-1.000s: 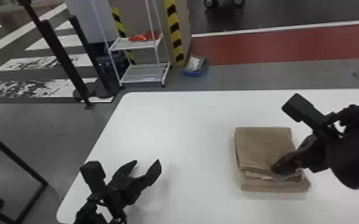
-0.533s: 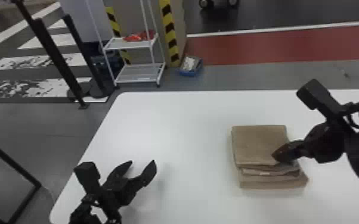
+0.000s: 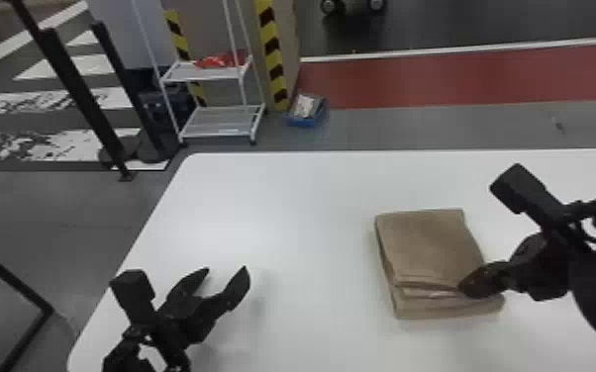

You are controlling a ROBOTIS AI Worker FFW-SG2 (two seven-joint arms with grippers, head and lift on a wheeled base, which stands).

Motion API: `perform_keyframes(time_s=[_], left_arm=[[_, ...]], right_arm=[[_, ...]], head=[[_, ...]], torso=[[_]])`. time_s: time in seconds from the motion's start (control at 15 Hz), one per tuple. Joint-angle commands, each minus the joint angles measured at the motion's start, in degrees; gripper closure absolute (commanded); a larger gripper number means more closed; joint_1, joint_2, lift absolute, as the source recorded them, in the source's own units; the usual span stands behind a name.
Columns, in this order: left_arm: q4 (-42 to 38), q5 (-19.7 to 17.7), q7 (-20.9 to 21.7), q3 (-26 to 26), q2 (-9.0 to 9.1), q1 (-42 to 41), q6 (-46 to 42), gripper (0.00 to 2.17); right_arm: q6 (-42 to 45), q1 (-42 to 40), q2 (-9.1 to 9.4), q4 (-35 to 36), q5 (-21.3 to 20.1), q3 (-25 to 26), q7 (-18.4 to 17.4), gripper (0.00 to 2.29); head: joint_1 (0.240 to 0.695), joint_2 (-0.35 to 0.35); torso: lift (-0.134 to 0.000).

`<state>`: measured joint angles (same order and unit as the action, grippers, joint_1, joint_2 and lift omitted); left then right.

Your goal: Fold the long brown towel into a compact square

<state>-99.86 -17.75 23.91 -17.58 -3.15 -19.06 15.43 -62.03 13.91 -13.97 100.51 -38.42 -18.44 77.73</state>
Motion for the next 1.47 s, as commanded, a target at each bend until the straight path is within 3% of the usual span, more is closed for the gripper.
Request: perform_keyframes(time_s=[0.0,0.07,0.27,0.33,0.53,0.87,1.13,1.4], left_arm=[[-0.2,0.0,0.1,0.0,-0.02,0.0,0.0,0.08],[-0.3,0.0,0.1,0.0,-0.02,0.0,0.0,0.08],[-1.3,0.0,0.0,0.1,0.16,0.0,0.2,0.08],[-1.9,0.3,0.0,0.2,0.25,-0.1,0.7,0.08],[-3.8,0.4,0.0,0.5,0.42,-1.3,1.1,0.08],[-4.6,0.7,0.0,1.0,0.42,-1.8,1.6,0.08],[-5.3,0.7,-0.1,0.9,0.33,-2.3,1.6,0.08],[-5.5,0.7,-0.1,0.5,0.33,-2.6,1.6,0.08]], right_arm=[[0.5,-0.7,0.17,-0.3,0.0,1.0,-0.6,2.21],[0.0,-1.0,0.61,0.1,1.5,3.7,-1.6,2.21],[-6.1,-0.7,3.95,8.0,15.7,16.4,-9.7,2.21],[-6.5,-1.0,4.12,9.4,16.3,17.7,-12.1,2.21],[-5.4,-4.2,4.12,9.4,15.7,18.8,-13.4,2.21],[-4.7,-5.4,2.28,5.7,8.7,17.7,-13.4,2.21],[-4.4,-5.0,2.63,2.6,7.7,14.2,-13.9,2.21],[-4.6,-6.4,3.6,3.5,7.7,10.5,-13.4,2.21]], head=[[0.695,0.21],[0.695,0.208],[0.695,0.186],[0.695,0.179],[0.695,0.144],[0.695,0.104],[0.695,0.076],[0.695,0.115]], torso=[[-0.12],[-0.12],[-0.12],[-0.12],[-0.12],[-0.12],[-0.12],[-0.12]])
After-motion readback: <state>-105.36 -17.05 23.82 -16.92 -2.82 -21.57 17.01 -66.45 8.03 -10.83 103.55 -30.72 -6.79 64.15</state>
